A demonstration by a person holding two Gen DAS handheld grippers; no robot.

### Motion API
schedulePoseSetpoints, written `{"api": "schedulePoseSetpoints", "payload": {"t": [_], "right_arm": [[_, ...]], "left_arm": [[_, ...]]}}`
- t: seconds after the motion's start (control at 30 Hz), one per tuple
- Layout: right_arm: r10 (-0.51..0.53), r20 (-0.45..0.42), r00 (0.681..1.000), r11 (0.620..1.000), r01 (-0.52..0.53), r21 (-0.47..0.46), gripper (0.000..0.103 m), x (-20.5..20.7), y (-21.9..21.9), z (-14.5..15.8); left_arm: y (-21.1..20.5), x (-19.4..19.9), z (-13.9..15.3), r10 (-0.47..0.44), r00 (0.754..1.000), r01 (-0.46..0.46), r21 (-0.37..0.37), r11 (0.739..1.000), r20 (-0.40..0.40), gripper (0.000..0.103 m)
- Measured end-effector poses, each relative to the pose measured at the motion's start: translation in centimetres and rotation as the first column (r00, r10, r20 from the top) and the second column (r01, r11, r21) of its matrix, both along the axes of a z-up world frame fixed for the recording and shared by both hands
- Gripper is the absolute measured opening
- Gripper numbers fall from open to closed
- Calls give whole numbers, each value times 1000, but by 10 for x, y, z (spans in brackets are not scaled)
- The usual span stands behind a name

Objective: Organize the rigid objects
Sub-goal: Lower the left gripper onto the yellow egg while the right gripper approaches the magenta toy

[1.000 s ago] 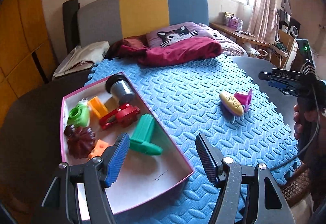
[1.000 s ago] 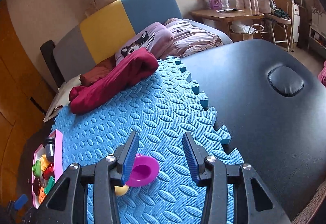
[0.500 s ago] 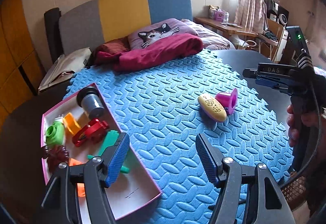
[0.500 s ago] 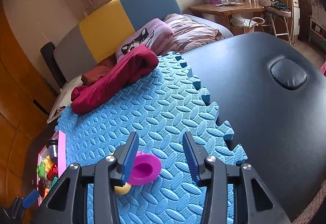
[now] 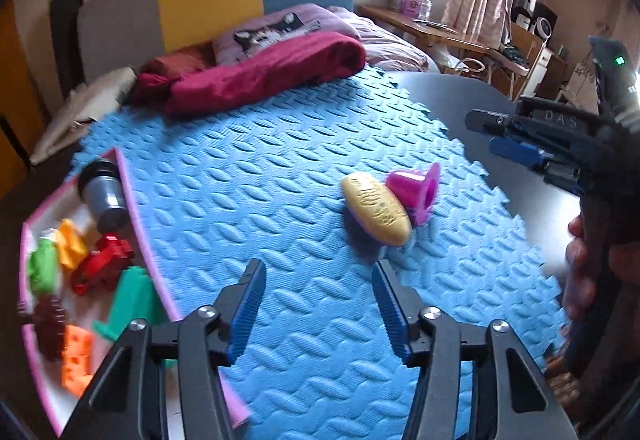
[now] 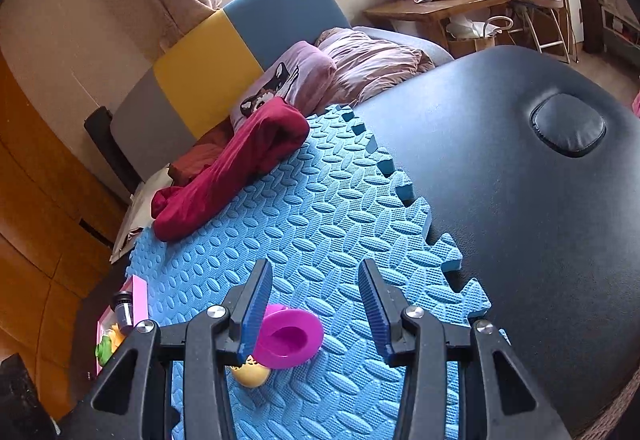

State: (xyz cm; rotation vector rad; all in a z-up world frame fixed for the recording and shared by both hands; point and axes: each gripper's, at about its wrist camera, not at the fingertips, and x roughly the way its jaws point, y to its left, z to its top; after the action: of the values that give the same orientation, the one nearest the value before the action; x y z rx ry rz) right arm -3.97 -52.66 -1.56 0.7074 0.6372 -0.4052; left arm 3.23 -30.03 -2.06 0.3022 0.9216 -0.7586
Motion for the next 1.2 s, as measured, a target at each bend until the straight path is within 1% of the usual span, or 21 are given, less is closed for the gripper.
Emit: {"api": "schedulePoseSetpoints", "payload": {"t": [0.13, 0.27, 0.33, 0.43, 0.47, 0.53, 0.63, 0.73, 0.8, 0.83, 0.9, 1.0, 1.07, 1.2], "right_arm": [[-1, 5, 1000, 1000, 1, 8, 45, -1, -1, 0], [-13, 15, 1000, 999, 13, 38, 45, -3, -5, -2], [-18, 18, 1000, 998, 17, 55, 45, -4, -7, -3], [-19, 19, 1000, 997, 18, 72, 45, -4, -9, -5], [-19, 19, 1000, 997, 18, 75, 45, -4, -9, -5], [-20, 19, 1000, 997, 18, 75, 45, -4, -10, -5], [-34, 24, 999, 996, 32, 80, 45, -6, -12, -6], [-106, 1, 994, 991, 106, 81, 45, -13, -23, -9], [-161, -36, 986, 983, 163, 89, 45, -17, -31, -13], [-174, -46, 984, 979, 178, 100, 45, -19, -34, -15], [-168, -41, 985, 978, 172, 120, 47, -19, -35, -18], [-138, -45, 989, 985, 142, 95, 47, -15, -30, -16], [-126, -48, 991, 987, 130, 99, 47, -13, -28, -16], [-123, -43, 991, 985, 127, 115, 47, -13, -29, -17]], "left_arm": [[-22, 8, -3, -8, 997, 6, -37, 999, -75, 51], [-42, 18, -9, -4, 995, 1, -33, 999, -101, 50], [-53, 23, -14, -21, 992, 18, -24, 1000, -123, 41], [-66, 29, -19, -55, 985, 53, -17, 998, -164, 38], [-68, 29, -18, -67, 985, 65, -17, 998, -158, 38], [-70, 32, -17, -81, 987, 82, 4, 997, -142, 38], [-60, 46, -16, -70, 979, 66, -25, 997, -193, 38], [-44, 62, -14, -31, 972, 19, -54, 998, -233, 38], [-38, 68, -12, -10, 970, -5, -64, 998, -241, 38], [-38, 69, -12, -6, 971, -8, -57, 998, -240, 37], [-44, 66, -16, -19, 971, 10, -40, 999, -238, 36], [-60, 55, -26, -53, 964, 47, -32, 998, -259, 36], [-68, 52, -30, -57, 960, 48, -36, 998, -275, 37], [-78, 52, -31, -59, 964, 55, -24, 998, -260, 37]]}}
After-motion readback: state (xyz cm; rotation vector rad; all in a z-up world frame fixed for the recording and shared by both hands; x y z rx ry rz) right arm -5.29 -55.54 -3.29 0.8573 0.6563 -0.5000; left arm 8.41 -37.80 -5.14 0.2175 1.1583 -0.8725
